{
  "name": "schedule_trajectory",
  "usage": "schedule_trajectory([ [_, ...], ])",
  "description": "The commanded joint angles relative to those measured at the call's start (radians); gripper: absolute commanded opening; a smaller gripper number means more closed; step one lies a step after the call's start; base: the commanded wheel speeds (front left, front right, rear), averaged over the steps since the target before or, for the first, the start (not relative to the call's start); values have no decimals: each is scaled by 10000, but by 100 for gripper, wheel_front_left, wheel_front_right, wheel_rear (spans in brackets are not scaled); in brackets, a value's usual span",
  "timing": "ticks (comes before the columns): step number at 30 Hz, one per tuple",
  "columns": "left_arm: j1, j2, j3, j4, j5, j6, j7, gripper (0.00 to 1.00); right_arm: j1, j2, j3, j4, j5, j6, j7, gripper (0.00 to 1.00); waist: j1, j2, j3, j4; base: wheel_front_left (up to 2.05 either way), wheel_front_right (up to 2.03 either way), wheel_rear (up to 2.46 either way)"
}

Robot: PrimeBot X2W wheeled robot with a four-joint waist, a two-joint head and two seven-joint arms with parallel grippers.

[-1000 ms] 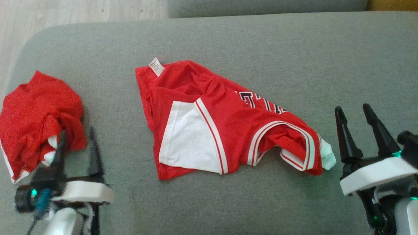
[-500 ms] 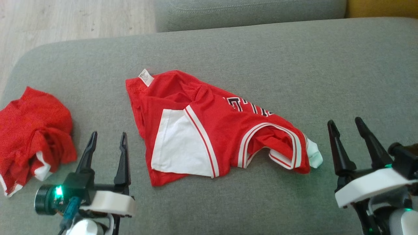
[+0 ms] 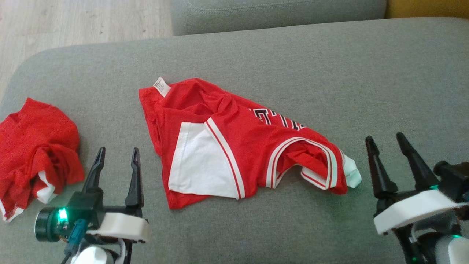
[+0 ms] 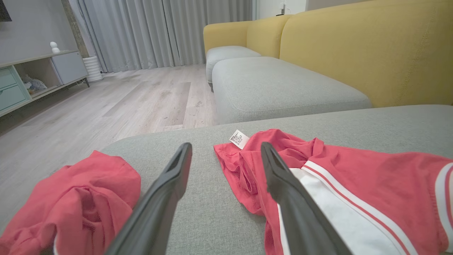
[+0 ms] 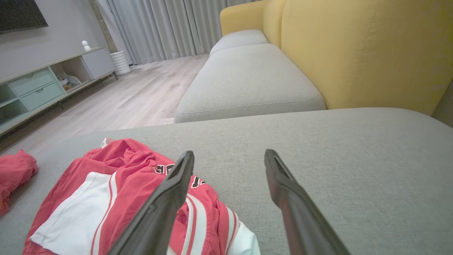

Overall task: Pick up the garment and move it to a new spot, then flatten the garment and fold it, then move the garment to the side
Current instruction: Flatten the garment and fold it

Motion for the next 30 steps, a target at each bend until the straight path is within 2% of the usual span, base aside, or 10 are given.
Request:
schedule_trajectory([
  [1, -298, 251, 442, -373, -18, 76, -14, 100, -384, -106, 398, -428, -68, -6, 39, 100, 0, 0, 45, 38, 0, 0, 0],
  [4, -388, 230, 439, -418, -19, 105, -19, 100, -516, -485, 1215, -346, 70, -6, 299, 100, 0, 0, 182, 138, 0, 0, 0],
  [7, -506, 161, 421, -435, -25, 143, -33, 100, -722, -998, 2626, -8, 430, -6, 868, 100, 0, 0, 361, 286, 0, 0, 0],
  [12, -746, 3, 354, -365, -28, 163, -160, 100, -1542, -1780, 4998, 875, 925, -6, 1502, 100, 0, 0, 699, 646, 0, 0, 0],
  [15, -939, -108, 296, -352, 6, 168, -298, 100, -2216, -1974, 5897, 1601, 1044, -6, 1466, 100, 0, 0, 930, 936, 0, 0, 0],
  [24, -1264, -414, 270, -245, 19, 177, -1039, 100, -3410, -2133, 7055, 3692, 1159, -6, 1313, 100, 0, 0, 1341, 1678, 0, 0, 0],
  [30, -1180, -567, 238, -71, -62, 205, -1335, 100, -3634, -2374, 7731, 4563, 1353, -6, 1796, 98, 0, 0, 1374, 1950, 0, 0, 0],
])
